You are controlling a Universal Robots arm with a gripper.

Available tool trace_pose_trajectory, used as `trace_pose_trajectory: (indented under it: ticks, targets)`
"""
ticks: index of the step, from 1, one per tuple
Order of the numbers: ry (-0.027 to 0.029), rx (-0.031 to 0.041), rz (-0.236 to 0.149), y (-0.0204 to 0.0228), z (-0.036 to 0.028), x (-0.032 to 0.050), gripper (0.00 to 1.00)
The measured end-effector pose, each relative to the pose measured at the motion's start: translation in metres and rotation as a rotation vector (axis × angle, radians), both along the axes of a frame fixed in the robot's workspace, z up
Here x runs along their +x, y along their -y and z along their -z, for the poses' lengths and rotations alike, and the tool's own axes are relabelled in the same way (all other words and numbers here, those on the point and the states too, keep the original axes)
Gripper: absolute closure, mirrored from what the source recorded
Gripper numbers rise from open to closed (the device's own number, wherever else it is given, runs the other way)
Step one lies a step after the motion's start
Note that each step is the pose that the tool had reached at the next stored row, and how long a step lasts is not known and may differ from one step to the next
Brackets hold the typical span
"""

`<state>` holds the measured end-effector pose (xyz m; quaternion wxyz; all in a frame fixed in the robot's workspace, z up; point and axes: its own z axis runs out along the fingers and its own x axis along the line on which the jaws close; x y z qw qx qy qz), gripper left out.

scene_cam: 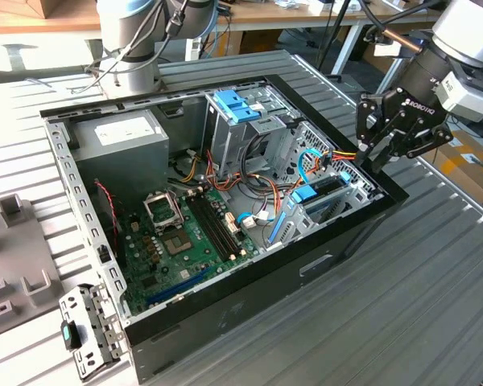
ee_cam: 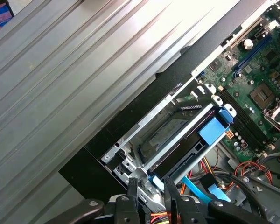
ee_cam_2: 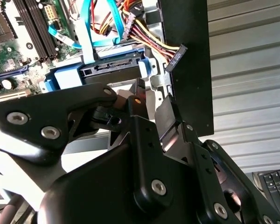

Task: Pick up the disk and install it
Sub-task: 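Insert the first disk wire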

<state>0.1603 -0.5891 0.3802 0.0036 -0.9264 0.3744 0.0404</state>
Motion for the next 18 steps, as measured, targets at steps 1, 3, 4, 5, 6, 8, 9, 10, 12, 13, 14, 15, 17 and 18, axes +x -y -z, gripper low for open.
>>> trace_pose_trajectory:
  ticks: [1,3,4,5,6,8,9,10,12,13,14,15,17,18]
  targets:
    - [0.0000,0.0001,0.000,0.0000,0.0002,0.0010,0.64]
    - [0.0000,0.0000,0.000,0.0000,0.0005,0.0026,0.64]
    - [-0.0001,0.0002,0.000,0.0000,0.0009,0.0036,0.64]
    - [0.0000,0.0001,0.000,0.0000,0.0012,0.0042,0.64]
    - [-0.0001,-0.0001,0.000,0.0000,0.0015,0.0048,0.64]
    - [0.0000,0.0000,0.000,0.0000,0.0027,0.0059,0.64]
    - [0.0000,-0.0001,0.000,0.0000,0.0033,0.0064,0.64]
    - [-0.0001,0.0001,0.000,0.0000,0.0037,0.0068,0.64]
    - [-0.0001,0.0002,0.000,0.0000,0.0046,0.0090,0.64]
    - [-0.0001,0.0006,0.000,0.0000,0.0050,0.0100,0.64]
    - [-0.0002,0.0013,0.000,0.0000,0.0053,0.0107,0.64]
    - [-0.0002,0.0021,0.000,-0.0001,0.0057,0.0113,0.64]
    - [-0.0002,0.0043,0.000,-0.0030,0.0072,0.0125,0.64]
    - [-0.0002,0.0045,0.000,-0.0050,0.0076,0.0130,0.64]
